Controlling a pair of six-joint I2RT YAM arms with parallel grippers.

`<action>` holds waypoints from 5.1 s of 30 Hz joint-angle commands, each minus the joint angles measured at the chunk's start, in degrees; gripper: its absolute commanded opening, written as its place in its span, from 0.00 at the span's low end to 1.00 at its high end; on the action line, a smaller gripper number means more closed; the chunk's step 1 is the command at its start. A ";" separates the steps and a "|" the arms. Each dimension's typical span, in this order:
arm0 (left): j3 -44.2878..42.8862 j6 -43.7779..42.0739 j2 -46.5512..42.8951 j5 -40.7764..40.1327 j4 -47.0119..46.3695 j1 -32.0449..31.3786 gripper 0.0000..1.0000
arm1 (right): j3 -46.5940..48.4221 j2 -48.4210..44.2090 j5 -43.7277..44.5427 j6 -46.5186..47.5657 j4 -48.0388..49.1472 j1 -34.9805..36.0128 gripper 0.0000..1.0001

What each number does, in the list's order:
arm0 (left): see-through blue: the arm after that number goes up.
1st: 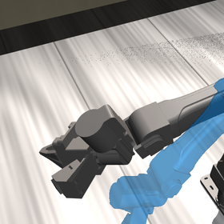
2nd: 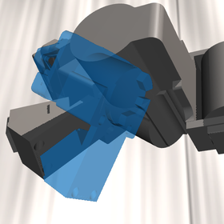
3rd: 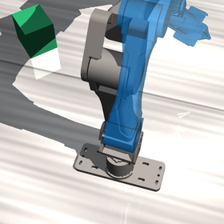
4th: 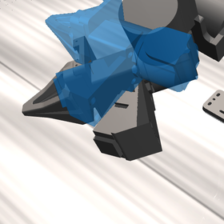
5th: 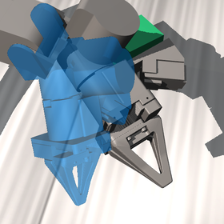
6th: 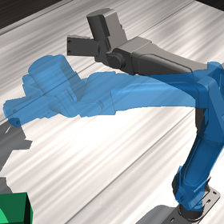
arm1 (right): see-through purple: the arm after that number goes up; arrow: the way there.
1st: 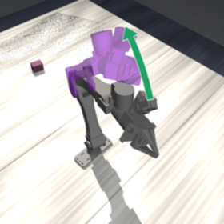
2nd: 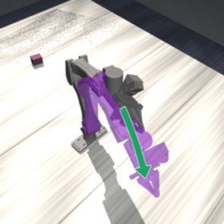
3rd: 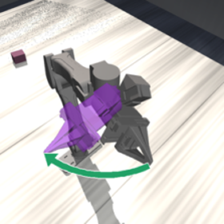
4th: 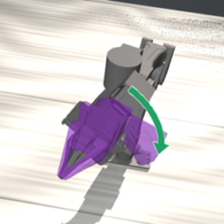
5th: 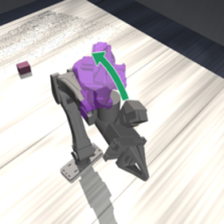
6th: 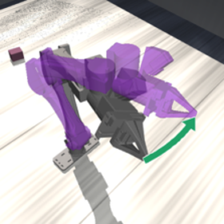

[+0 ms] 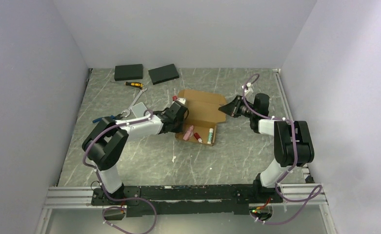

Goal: Fold the paper box

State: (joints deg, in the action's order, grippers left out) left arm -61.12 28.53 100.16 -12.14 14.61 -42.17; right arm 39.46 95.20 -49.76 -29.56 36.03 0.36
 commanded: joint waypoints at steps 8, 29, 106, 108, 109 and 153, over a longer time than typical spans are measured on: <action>-11.22 2.40 10.30 -21.65 17.66 -7.45 0.00 | 0.31 -3.09 2.77 3.18 1.86 1.10 0.01; -7.13 3.14 -2.79 -13.90 14.68 -7.26 0.39 | 0.62 -3.19 3.24 4.90 0.16 1.05 0.01; 14.57 3.37 8.97 65.02 -68.64 24.77 0.46 | 1.41 -5.36 -3.51 15.94 -2.76 4.36 0.01; 14.17 4.35 9.89 66.12 -70.37 24.77 0.46 | 1.37 -5.54 -3.82 16.40 -2.88 4.37 0.01; 14.11 4.82 10.24 66.47 -71.34 24.77 0.45 | 1.33 -5.56 -3.85 16.62 -2.96 4.38 0.01; 16.03 -2.66 10.57 70.63 -74.39 24.77 0.00 | 5.84 -13.12 -11.24 23.09 -19.51 -8.35 0.50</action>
State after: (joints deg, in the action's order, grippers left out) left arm -45.58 29.30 113.08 57.82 -60.07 -17.15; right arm 43.99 81.76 -62.26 -4.32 15.64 -5.58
